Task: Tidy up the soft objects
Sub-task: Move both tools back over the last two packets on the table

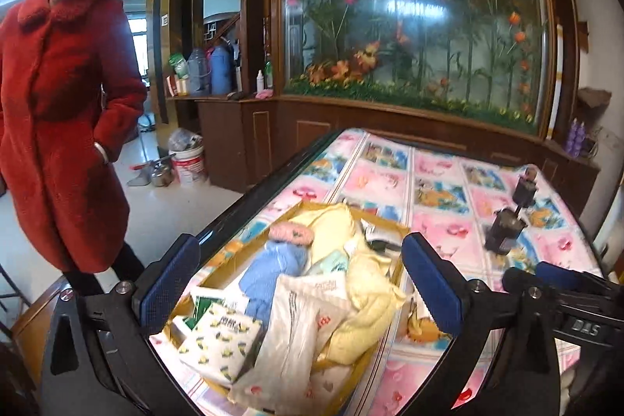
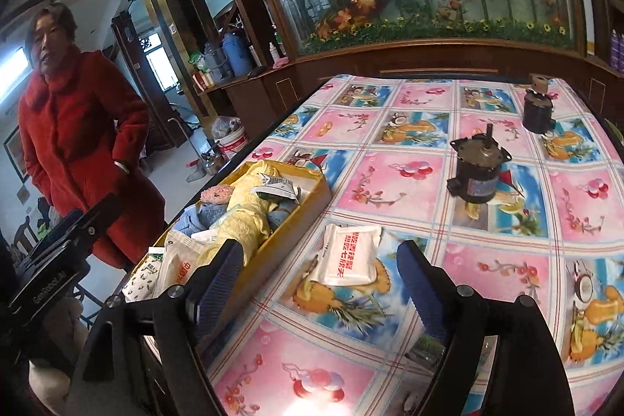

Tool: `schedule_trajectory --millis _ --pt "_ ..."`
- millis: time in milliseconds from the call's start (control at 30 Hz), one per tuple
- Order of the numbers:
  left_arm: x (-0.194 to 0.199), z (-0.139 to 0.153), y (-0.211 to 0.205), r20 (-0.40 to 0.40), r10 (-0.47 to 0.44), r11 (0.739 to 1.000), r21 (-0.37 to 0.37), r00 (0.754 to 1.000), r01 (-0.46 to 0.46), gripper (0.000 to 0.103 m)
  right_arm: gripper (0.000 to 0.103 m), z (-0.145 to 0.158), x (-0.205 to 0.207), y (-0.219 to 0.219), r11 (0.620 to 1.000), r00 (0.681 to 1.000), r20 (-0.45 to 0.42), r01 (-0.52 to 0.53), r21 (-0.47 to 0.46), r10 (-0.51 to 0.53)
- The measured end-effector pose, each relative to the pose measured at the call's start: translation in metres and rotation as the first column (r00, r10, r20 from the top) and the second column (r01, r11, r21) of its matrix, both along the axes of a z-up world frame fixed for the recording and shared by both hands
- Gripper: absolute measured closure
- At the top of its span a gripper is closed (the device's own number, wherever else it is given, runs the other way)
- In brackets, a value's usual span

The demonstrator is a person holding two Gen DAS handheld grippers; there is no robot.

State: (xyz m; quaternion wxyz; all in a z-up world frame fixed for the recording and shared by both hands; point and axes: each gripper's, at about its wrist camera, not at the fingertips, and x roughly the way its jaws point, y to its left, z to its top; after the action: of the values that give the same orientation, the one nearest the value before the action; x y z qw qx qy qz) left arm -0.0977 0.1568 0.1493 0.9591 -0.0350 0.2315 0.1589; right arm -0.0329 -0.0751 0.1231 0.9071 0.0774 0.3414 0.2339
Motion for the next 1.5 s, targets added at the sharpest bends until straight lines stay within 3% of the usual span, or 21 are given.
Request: schedule_trajectory --millis 267,700,1167,1500 --pt "-0.016 -0.008 -0.036 0.010 0.049 0.993 0.109 0.999 -0.050 0.000 0.018 -0.022 -0.012 -0.035 0.995 0.997 -0.041 0.072 0.062 -0.069" --pt "-0.003 -0.025 -0.061 -0.100 -0.052 0.992 0.105 0.994 0.063 0.000 0.018 -0.045 -0.005 -0.058 0.989 0.988 -0.093 0.129 0.075 -0.122" --pt "0.015 -0.045 -0.074 -0.188 -0.095 0.987 0.108 0.978 0.117 0.000 0.018 -0.053 0.007 -0.066 0.988 0.984 -0.099 0.154 0.025 -0.150" --pt "0.026 -0.060 -0.081 -0.252 -0.102 0.984 0.120 0.962 0.136 0.000 0.018 -0.057 0.024 -0.101 0.975 0.969 -0.105 0.223 0.001 -0.222"
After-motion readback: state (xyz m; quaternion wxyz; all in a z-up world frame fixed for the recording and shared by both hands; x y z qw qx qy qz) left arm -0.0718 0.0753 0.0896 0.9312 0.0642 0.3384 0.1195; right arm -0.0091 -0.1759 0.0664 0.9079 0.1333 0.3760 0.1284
